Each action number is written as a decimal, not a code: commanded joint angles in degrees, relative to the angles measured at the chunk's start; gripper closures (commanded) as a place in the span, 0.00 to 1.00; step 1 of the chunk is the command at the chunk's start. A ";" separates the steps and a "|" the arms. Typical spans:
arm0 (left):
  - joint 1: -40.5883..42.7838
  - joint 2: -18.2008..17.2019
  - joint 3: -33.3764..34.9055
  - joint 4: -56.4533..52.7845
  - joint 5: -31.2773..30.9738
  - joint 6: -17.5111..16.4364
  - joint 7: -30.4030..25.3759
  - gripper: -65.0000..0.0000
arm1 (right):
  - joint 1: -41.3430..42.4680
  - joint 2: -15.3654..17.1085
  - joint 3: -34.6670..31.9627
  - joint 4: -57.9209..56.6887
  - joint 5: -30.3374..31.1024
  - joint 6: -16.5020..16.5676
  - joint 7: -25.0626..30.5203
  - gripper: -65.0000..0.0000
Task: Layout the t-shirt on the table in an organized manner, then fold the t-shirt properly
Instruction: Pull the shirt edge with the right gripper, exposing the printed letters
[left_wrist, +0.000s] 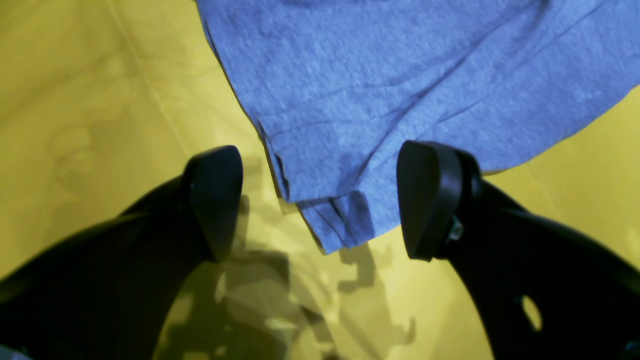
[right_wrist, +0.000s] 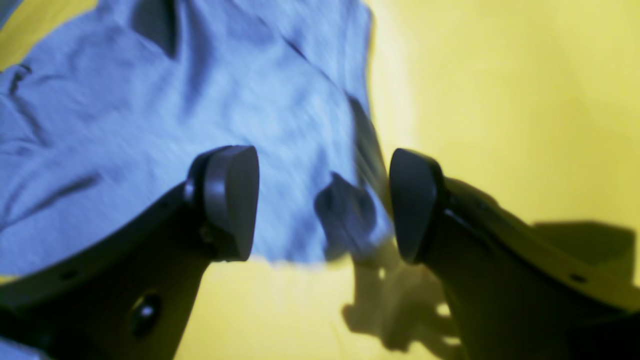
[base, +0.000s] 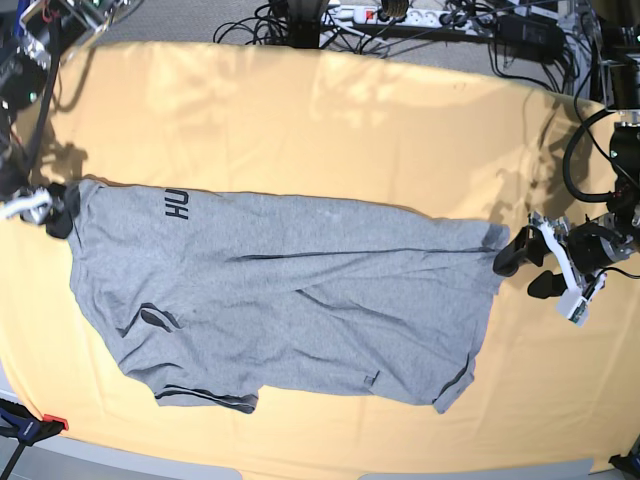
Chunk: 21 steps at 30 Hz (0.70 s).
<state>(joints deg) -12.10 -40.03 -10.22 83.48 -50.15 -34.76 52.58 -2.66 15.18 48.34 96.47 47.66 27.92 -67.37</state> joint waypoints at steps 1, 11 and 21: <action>-1.25 -1.25 -0.74 0.72 -0.94 -0.09 -1.05 0.26 | -0.24 1.03 0.57 1.09 1.68 0.63 1.16 0.35; -1.25 -1.25 -0.74 0.72 -0.94 -0.11 -1.01 0.26 | -3.96 0.98 0.79 -9.79 9.05 1.42 4.94 0.35; -1.25 -1.25 -0.74 0.72 -1.11 -0.07 -1.01 0.26 | 1.27 1.03 0.79 -25.35 26.32 12.08 -2.97 0.35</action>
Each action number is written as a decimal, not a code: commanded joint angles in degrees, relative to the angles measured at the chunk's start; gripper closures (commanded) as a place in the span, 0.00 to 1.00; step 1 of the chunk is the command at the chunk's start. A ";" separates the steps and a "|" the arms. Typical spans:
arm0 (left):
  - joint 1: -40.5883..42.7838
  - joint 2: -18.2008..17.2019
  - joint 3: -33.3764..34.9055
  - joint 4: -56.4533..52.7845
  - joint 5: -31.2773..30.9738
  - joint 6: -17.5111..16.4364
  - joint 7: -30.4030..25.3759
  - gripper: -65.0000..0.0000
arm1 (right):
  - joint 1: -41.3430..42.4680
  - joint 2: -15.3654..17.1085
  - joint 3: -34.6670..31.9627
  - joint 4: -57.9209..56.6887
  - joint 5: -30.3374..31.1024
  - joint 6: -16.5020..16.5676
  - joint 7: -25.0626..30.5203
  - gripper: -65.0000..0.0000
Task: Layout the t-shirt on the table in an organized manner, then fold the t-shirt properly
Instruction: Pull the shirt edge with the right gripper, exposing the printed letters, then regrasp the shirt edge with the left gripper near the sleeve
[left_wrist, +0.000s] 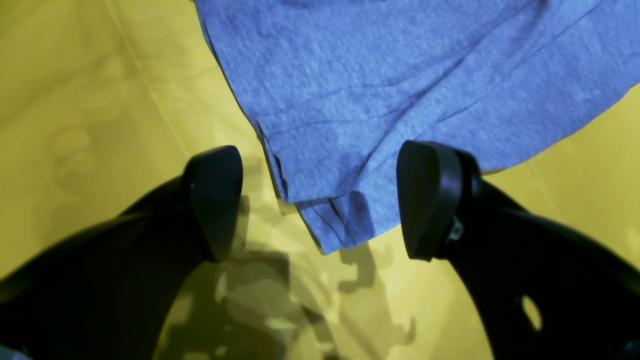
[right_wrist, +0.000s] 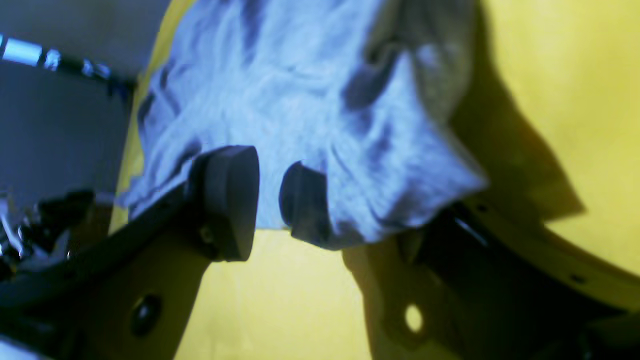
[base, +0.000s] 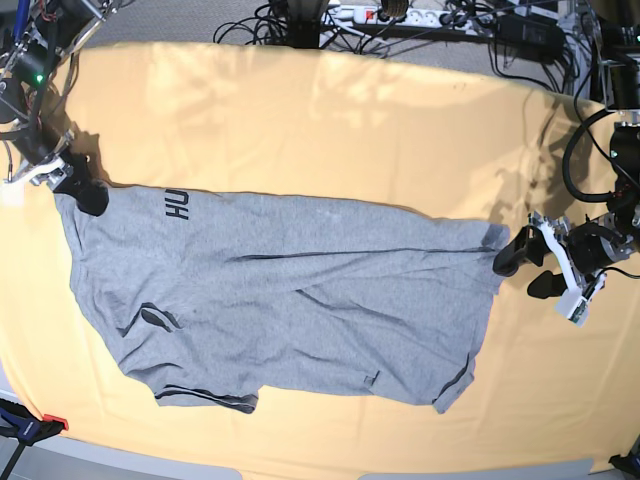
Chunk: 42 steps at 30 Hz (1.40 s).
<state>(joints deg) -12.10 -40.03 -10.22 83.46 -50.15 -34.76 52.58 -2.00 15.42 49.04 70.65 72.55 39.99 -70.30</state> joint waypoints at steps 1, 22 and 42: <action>-1.25 -1.25 -0.74 0.74 -1.16 -0.09 -1.01 0.26 | 0.81 0.79 0.09 0.44 1.27 0.01 -0.26 0.35; 4.37 10.03 -15.47 0.72 11.10 20.83 2.95 0.26 | 1.03 5.57 0.09 0.48 0.98 0.01 -3.30 0.44; 9.38 20.83 -10.40 0.61 13.44 16.35 -6.19 0.26 | 1.03 6.23 0.09 0.48 1.20 0.01 -3.32 0.44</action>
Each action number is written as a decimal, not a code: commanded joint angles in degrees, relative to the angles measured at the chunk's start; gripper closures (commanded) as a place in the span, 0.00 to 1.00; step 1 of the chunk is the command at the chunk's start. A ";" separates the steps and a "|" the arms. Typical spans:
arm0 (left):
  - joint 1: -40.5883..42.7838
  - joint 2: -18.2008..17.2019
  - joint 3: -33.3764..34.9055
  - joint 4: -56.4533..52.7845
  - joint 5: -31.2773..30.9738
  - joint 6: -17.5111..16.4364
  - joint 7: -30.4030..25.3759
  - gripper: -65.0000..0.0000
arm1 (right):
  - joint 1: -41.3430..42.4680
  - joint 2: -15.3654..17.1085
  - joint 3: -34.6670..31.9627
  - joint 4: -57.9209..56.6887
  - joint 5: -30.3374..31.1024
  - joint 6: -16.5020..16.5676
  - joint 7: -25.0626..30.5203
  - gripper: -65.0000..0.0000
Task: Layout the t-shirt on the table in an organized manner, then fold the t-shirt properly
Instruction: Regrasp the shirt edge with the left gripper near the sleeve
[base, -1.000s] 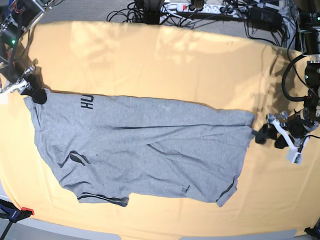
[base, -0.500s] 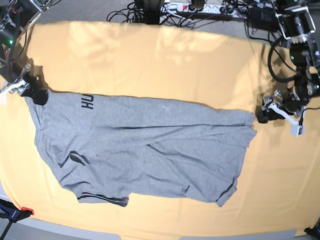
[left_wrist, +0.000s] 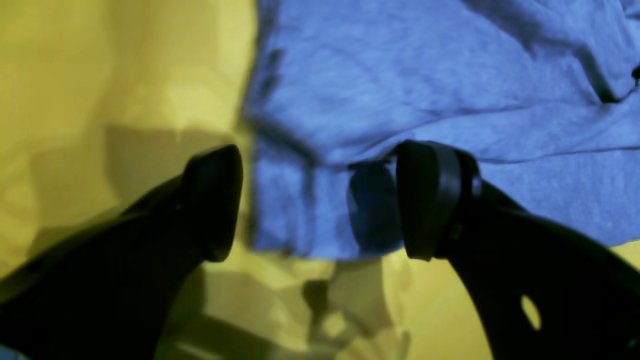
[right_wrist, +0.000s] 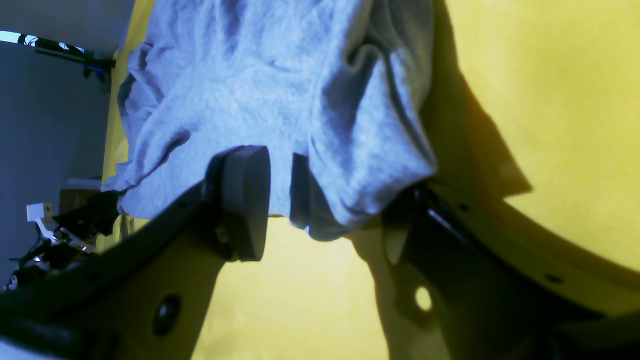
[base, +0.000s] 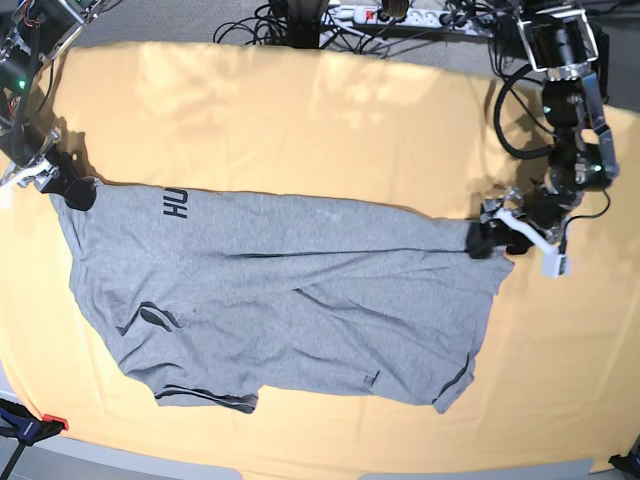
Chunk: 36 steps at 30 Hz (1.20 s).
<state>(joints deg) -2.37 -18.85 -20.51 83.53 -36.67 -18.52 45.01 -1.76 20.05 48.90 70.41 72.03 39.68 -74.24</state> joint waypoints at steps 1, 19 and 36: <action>-0.35 -0.24 1.07 0.55 1.22 0.13 0.90 0.26 | 0.79 1.86 0.22 0.72 1.73 0.32 0.61 0.44; -0.55 -3.43 3.45 0.57 4.28 1.79 4.70 0.54 | 0.79 5.81 0.22 0.72 5.11 0.32 -1.73 0.44; -0.31 -3.54 3.45 0.57 5.16 5.25 15.61 0.24 | 0.81 5.84 0.22 0.72 5.14 0.32 -1.68 0.44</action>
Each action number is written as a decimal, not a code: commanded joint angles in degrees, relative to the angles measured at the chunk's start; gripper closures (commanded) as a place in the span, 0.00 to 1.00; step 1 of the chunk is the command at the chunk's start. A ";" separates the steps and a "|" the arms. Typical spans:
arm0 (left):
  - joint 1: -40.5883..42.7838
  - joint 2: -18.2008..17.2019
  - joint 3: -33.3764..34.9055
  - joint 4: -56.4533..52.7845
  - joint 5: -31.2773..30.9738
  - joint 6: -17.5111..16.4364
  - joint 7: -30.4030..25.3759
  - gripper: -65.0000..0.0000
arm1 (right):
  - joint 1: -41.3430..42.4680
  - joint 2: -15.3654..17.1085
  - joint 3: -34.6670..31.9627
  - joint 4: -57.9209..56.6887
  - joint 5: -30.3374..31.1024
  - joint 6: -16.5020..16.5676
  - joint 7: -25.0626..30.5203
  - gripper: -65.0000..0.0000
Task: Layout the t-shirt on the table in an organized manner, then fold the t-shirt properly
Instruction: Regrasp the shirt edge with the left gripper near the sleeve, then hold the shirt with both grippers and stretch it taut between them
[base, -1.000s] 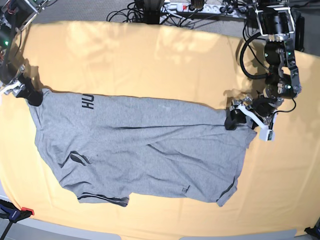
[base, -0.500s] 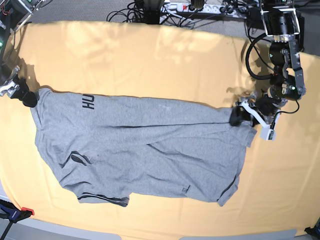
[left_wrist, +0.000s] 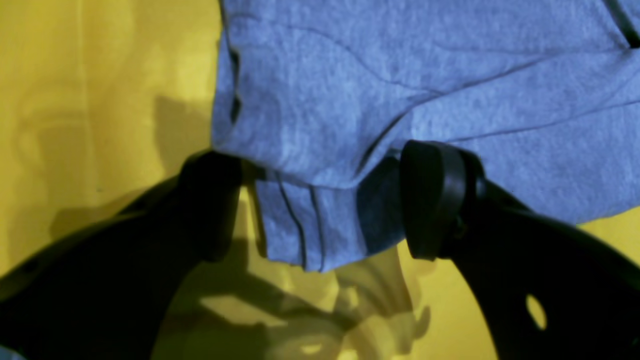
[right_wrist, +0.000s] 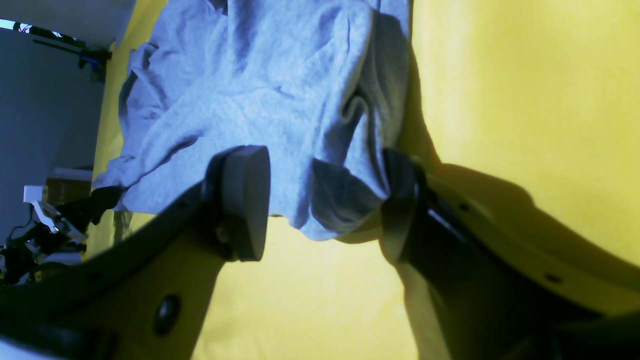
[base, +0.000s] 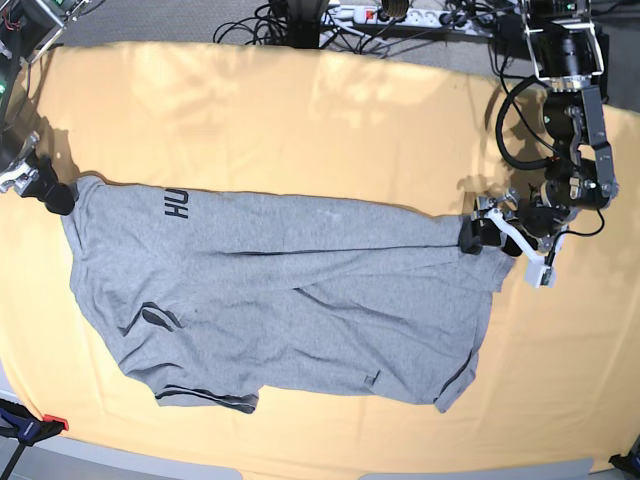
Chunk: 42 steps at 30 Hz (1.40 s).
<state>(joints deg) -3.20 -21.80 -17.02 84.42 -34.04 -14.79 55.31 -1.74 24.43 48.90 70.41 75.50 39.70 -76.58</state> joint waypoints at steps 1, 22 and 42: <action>0.52 -0.59 -0.04 -0.33 2.54 1.16 6.45 0.24 | 0.76 1.46 0.22 0.72 1.66 0.30 0.66 0.44; 0.46 -3.32 -5.18 -0.33 3.80 -3.21 8.50 1.00 | 0.76 1.46 0.22 0.72 1.66 0.30 0.59 0.44; 0.46 -5.18 -7.87 -0.33 -0.59 -4.09 7.43 1.00 | -0.48 0.46 -7.56 0.72 9.50 0.30 -3.42 0.44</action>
<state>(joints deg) -2.37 -25.87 -24.47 83.61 -35.77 -19.11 62.04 -3.03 23.66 41.10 70.41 83.15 39.70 -80.58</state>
